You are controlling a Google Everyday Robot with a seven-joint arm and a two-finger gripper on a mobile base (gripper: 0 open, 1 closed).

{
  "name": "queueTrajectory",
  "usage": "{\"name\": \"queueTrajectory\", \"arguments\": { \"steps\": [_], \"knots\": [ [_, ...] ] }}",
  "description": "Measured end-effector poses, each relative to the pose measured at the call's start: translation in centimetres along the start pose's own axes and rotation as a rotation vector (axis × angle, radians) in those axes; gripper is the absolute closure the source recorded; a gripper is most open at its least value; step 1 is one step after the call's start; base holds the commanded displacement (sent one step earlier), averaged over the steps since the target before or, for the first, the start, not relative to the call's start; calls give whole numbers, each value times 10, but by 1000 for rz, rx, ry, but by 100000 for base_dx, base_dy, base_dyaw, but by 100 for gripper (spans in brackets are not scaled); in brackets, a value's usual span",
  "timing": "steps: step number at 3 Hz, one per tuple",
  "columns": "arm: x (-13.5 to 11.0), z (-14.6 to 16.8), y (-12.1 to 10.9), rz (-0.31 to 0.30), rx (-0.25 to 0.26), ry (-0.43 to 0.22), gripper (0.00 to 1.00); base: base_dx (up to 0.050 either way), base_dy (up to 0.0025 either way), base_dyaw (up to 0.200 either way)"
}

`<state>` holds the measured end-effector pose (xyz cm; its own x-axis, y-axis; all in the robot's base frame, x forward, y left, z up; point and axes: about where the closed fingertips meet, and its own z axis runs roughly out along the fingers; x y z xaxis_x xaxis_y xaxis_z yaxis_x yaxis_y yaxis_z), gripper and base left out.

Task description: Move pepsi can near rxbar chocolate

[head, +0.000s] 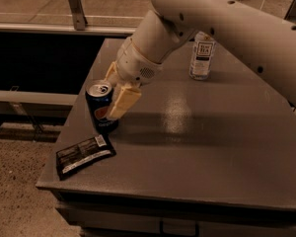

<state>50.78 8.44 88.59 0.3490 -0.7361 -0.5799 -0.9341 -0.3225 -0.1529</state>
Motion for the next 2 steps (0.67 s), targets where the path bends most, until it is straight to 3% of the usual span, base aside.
{"name": "queueTrajectory", "arguments": {
  "steps": [2],
  "knots": [
    [-1,0,0,-5,3,1,0,0,0,0]
  ]
}}
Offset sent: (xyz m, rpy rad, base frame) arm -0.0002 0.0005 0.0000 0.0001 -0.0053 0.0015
